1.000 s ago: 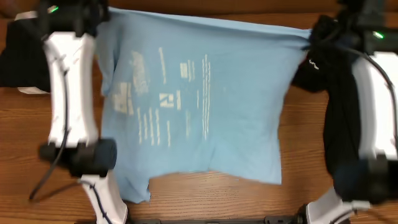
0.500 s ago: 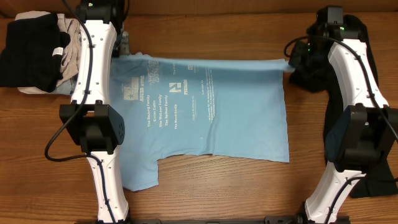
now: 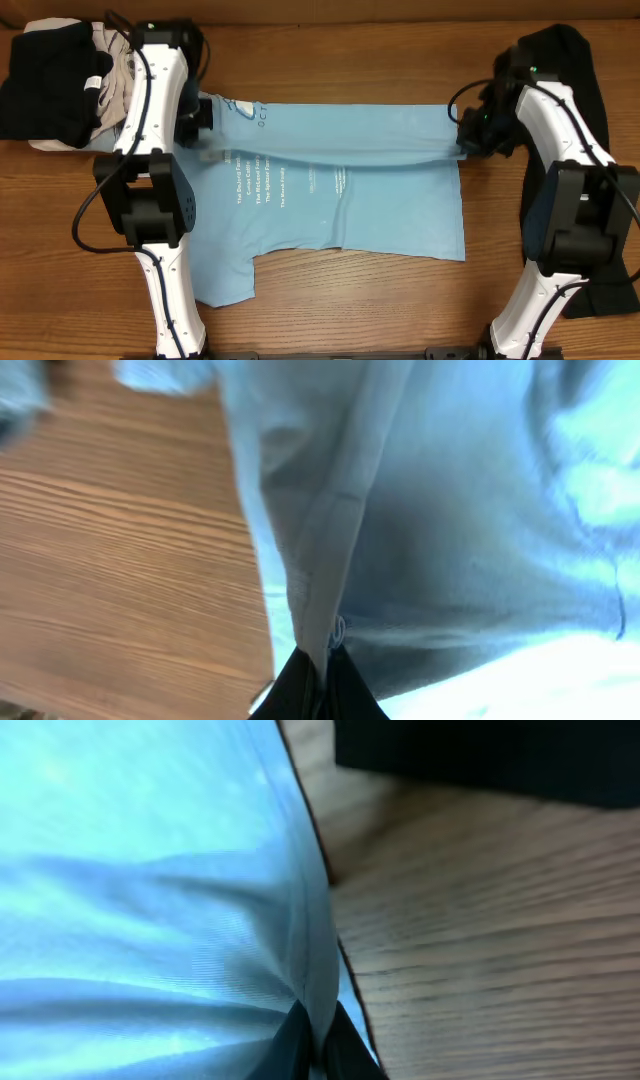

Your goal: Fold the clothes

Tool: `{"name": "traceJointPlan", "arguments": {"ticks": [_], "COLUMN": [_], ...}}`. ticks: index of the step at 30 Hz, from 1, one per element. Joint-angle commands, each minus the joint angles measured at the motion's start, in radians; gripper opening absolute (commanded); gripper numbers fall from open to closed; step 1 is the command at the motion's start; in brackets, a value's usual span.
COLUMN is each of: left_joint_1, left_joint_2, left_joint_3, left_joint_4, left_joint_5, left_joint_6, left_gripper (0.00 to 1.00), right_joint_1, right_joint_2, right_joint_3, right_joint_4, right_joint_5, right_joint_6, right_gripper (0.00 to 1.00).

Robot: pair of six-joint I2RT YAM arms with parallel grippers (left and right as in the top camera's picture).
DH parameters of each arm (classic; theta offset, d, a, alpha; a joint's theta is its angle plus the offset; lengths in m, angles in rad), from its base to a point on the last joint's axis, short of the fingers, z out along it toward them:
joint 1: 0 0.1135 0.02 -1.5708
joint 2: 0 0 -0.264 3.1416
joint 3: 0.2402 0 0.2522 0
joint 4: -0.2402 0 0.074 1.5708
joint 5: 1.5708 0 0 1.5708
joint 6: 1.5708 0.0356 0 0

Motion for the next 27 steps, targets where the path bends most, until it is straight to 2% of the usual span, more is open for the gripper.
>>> {"name": "traceJointPlan", "arguments": {"ticks": [1, 2, 3, 5, 7, 9, 14, 18, 21, 27], "left_joint_1": [0.005, 0.005, 0.005, 0.005, 0.005, 0.005, 0.005, 0.005, 0.003, -0.018], "left_joint_2": [-0.022, -0.022, -0.022, -0.022, -0.022, -0.025, -0.037, -0.128, -0.249, -0.487], "left_joint_3": [-0.105, -0.128, -0.154, -0.189, -0.198, -0.191, -0.037, 0.137, 0.151, 0.114], "left_joint_4": [0.025, 0.034, 0.046, 0.061, 0.064, 0.065, -0.013, -0.071, -0.052, -0.071], "left_joint_5": [0.023, 0.023, 0.023, 0.031, 0.037, 0.037, 0.062, 0.162, 0.258, 0.242], "left_joint_6": [-0.014, -0.013, -0.012, 0.0, 0.011, 0.026, 0.029, 0.029, 0.028, -0.034], "left_gripper": [0.04, 0.1, 0.23, 0.57, 0.79, 0.9, 1.0, 1.0, 1.0, 1.0], "right_joint_1": [-0.008, -0.009, -0.009, -0.009, -0.009, -0.009, -0.009, -0.008, -0.008, -0.006], "right_joint_2": [-0.016, -0.016, -0.016, -0.016, -0.016, -0.019, -0.127, -0.331, -0.491, -0.763], "right_joint_3": [-0.022, -0.022, -0.022, -0.022, -0.022, -0.021, -0.021, -0.021, -0.021, -0.039], "right_joint_4": [0.032, 0.035, 0.038, 0.039, 0.037, 0.034, 0.034, 0.002, -0.05, -0.178], "right_joint_5": [0.001, 0.001, 0.001, 0.001, -0.001, -0.015, -0.055, -0.055, -0.061, -0.041], "right_joint_6": [-0.009, -0.009, -0.009, -0.009, -0.009, -0.009, 0.003, 0.012, 0.037, 0.075], "right_gripper": [0.1, 0.17, 0.31, 0.56, 0.67, 0.69, 0.7, 0.71, 0.72, 0.72]}}
